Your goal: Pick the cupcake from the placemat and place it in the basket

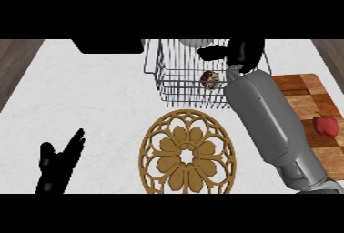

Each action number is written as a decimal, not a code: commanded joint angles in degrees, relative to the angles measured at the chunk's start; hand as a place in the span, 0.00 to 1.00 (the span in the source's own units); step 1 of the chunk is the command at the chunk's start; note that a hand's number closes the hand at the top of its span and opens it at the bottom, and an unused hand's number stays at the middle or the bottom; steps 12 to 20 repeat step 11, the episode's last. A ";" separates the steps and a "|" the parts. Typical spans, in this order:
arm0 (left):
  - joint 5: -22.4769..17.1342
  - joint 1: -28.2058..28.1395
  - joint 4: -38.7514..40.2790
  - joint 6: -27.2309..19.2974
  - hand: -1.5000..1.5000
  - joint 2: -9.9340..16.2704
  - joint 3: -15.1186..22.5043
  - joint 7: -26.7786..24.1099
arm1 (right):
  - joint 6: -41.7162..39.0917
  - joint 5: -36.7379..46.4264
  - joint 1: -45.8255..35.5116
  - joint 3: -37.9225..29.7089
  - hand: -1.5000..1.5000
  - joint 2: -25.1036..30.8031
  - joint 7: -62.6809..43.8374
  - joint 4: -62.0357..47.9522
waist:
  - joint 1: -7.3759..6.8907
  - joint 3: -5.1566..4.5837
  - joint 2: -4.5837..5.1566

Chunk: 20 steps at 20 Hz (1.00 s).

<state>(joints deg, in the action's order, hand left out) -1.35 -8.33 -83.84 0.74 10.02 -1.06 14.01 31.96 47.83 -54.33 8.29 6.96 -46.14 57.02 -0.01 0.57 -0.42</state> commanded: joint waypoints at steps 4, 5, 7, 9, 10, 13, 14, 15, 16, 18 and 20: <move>0.43 -3.88 0.74 0.57 0.50 -0.89 0.65 -0.31 | -0.20 -3.55 6.13 -5.50 0.00 4.65 -0.70 12.49 | 0.56 -0.55 0.10; -0.24 -0.32 4.34 0.89 0.50 -1.11 -0.26 -0.68 | 2.15 -0.69 6.90 -4.40 0.00 1.91 -3.81 13.38 | 0.65 -0.59 0.20; -0.79 0.39 3.83 0.65 0.50 -0.50 -1.26 1.65 | -2.01 0.64 9.57 -4.46 0.00 4.83 -7.64 20.79 | 1.27 -0.60 -0.04; 0.82 -1.77 0.78 -1.09 0.50 -1.53 0.24 3.03 | -3.62 0.79 16.08 -4.56 0.00 6.54 -8.42 26.47 | 1.50 -0.57 -0.13; 0.94 -0.99 0.93 -0.70 0.50 -0.98 -0.21 1.51 | -6.56 -1.91 15.67 -7.61 0.00 9.83 -8.09 27.79 | 1.28 -0.57 -0.01; -1.35 -2.23 1.18 2.70 0.50 1.30 -1.79 1.13 | -5.97 -2.37 18.03 -7.84 0.00 9.46 -8.17 31.04 | 1.10 -0.58 0.02; -1.35 -2.23 1.18 2.70 0.50 1.30 -1.79 1.13 | -5.97 -2.37 18.03 -7.84 0.00 9.46 -8.17 31.04 | 1.10 -0.58 0.02; -1.35 -2.23 1.18 2.70 0.50 1.30 -1.79 1.13 | -5.97 -2.37 18.03 -7.84 0.00 9.46 -8.17 31.04 | 1.10 -0.58 0.02; -1.35 -2.23 1.18 2.70 0.50 1.30 -1.79 1.13 | -5.97 -2.37 18.03 -7.84 0.00 9.46 -8.17 31.04 | 1.10 -0.58 0.02; -1.35 -2.23 1.18 2.70 0.50 1.30 -1.79 1.13 | -5.97 -2.37 18.03 -7.84 0.00 9.46 -8.17 31.04 | 1.10 -0.58 0.02; -1.35 -2.23 1.18 2.70 0.50 1.30 -1.79 1.13 | -5.97 -2.37 18.03 -7.84 0.00 9.46 -8.17 31.04 | 1.10 -0.58 0.02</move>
